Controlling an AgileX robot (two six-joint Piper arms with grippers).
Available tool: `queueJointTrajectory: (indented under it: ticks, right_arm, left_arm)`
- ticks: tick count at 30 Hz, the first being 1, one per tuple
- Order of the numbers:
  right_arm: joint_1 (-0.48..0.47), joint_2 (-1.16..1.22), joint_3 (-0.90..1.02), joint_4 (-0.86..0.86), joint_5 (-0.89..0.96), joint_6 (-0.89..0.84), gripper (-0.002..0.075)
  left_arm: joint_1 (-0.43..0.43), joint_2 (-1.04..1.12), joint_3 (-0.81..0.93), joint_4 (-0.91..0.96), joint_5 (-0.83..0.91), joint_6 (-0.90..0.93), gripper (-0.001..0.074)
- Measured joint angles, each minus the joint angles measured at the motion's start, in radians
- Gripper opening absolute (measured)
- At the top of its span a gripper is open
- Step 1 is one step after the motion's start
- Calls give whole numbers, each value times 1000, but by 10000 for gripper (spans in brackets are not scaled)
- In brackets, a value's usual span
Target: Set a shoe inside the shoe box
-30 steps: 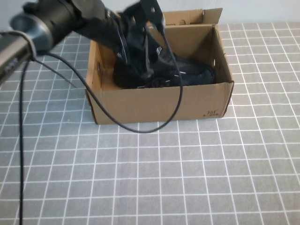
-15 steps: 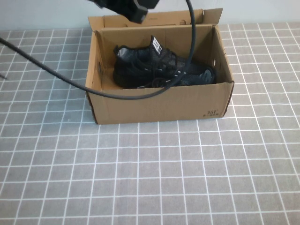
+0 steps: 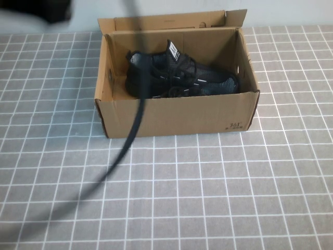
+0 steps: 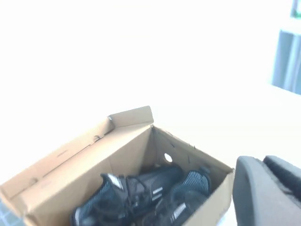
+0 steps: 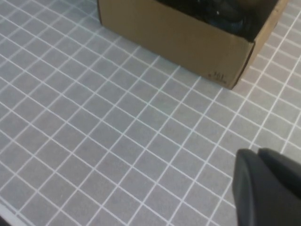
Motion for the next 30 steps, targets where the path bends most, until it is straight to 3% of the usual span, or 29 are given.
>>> queueJointTrajectory:
  ticks: [9, 13, 19, 30]
  right_arm:
    - [0, -291, 94, 12, -35, -2, -16]
    - [0, -410, 163, 22, -115, 10, -16]
    - [0, -566, 314, 77, -345, 11, -16]
    - [0, -580, 696, 242, -825, 13, -16]
  left_arm:
    - [0, -499, 619, 0, -315, -21, 0]
    - [0, -676, 809, 0, -418, -45, 0]
    - [0, -813, 1039, -4, -555, -26, -1]
    - [0, -836, 1353, -67, -806, -11, -1]
